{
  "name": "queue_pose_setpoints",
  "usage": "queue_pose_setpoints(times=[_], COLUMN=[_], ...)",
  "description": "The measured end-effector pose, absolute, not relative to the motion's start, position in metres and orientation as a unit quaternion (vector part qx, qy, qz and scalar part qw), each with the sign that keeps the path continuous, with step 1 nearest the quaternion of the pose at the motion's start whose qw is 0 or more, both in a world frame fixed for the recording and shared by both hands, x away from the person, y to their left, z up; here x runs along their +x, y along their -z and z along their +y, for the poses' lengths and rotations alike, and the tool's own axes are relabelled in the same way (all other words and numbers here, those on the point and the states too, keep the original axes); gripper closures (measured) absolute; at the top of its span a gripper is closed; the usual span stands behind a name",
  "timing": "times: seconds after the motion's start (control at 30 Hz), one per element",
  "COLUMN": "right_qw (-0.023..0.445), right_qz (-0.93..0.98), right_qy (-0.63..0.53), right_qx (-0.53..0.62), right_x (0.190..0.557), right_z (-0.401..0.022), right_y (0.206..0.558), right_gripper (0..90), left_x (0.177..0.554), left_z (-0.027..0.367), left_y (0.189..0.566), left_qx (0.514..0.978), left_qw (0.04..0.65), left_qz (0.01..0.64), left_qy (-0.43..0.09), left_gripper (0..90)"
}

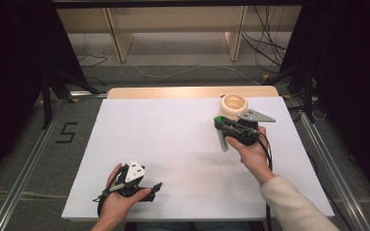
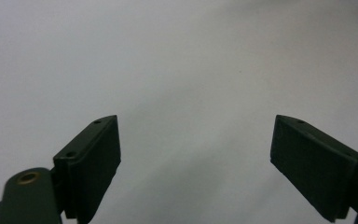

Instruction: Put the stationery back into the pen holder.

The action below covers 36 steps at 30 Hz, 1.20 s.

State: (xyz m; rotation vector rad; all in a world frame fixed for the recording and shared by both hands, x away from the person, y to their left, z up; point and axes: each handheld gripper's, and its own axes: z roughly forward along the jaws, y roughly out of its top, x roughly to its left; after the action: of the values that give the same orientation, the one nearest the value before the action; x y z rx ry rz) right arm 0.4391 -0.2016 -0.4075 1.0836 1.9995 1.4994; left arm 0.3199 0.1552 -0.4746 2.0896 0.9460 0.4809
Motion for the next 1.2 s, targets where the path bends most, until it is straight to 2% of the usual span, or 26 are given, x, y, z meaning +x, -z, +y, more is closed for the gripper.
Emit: queue_pose_setpoints(times=[1.2], right_qw=[0.247], right_qz=[0.683], right_qy=[-0.543], right_qx=[0.422], right_x=[0.477], right_z=[-0.227], right_y=[0.382], right_gripper=[67.4], left_x=[0.32], left_z=[0.155], left_y=[0.475], left_qx=[0.821], left_qw=[0.388], left_qz=[0.374], left_qy=[-0.189], left_gripper=[15.8])
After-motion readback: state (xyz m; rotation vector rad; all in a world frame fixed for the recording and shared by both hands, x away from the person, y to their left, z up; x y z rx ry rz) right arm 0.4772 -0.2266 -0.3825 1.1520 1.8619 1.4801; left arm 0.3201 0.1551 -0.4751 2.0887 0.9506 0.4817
